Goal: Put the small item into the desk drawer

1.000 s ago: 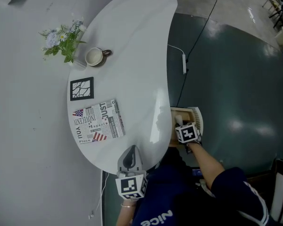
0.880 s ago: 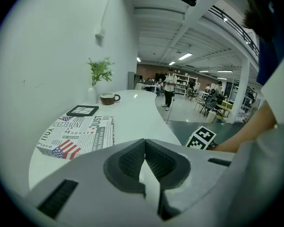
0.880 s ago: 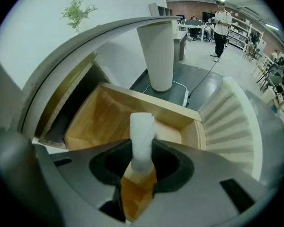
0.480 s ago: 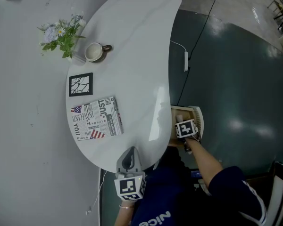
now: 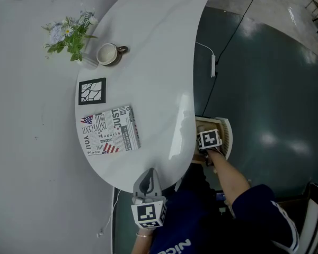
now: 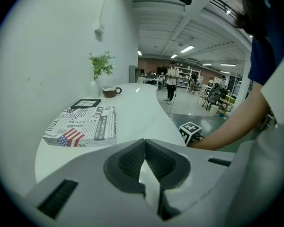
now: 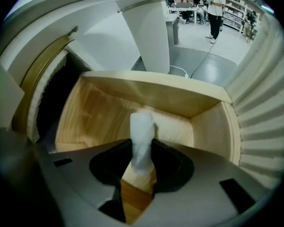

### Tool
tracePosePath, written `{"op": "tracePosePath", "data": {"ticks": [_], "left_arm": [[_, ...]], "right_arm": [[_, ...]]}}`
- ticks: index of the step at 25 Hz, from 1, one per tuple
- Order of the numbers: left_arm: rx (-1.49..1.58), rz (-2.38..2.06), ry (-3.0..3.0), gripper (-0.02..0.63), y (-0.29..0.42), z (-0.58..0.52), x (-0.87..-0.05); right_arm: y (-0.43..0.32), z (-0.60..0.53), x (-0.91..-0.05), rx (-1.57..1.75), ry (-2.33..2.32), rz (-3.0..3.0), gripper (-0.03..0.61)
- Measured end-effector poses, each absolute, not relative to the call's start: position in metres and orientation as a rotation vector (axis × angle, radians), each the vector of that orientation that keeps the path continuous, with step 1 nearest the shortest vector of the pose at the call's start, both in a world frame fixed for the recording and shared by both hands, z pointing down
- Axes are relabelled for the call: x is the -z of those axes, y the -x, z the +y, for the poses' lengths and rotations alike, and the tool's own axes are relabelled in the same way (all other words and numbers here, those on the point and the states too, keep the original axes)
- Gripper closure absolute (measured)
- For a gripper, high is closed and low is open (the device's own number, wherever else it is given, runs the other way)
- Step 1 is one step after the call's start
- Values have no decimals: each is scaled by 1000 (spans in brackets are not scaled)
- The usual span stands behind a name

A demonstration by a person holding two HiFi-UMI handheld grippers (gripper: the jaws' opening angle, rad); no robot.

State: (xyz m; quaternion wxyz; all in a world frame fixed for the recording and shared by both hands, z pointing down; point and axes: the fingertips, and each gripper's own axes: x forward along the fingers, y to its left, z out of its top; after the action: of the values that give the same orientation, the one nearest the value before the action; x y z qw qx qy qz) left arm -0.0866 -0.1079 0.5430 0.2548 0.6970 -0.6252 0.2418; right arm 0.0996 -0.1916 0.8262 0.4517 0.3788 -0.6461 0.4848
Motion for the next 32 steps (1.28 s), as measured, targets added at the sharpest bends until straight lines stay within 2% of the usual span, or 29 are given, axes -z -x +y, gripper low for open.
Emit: {"op": "tracePosePath", "data": {"ticks": [4, 22, 28, 32], "left_arm": [[-675, -1697, -1866, 609, 89, -100, -546], [-714, -1666, -1851, 609, 85, -84, -554], [-715, -1653, -1868, 609, 86, -80, -557], [-702, -1645, -1851, 609, 87, -77, -558]], "right_arm": [[-114, -178, -837, -1137, -930, -1495, 439], [-107, -177, -858, -1286, -1042, -1522, 432], [-106, -177, -857, -1316, -1057, -1529, 408], [-106, -179, -853, -1363, -1085, -1532, 364]]}}
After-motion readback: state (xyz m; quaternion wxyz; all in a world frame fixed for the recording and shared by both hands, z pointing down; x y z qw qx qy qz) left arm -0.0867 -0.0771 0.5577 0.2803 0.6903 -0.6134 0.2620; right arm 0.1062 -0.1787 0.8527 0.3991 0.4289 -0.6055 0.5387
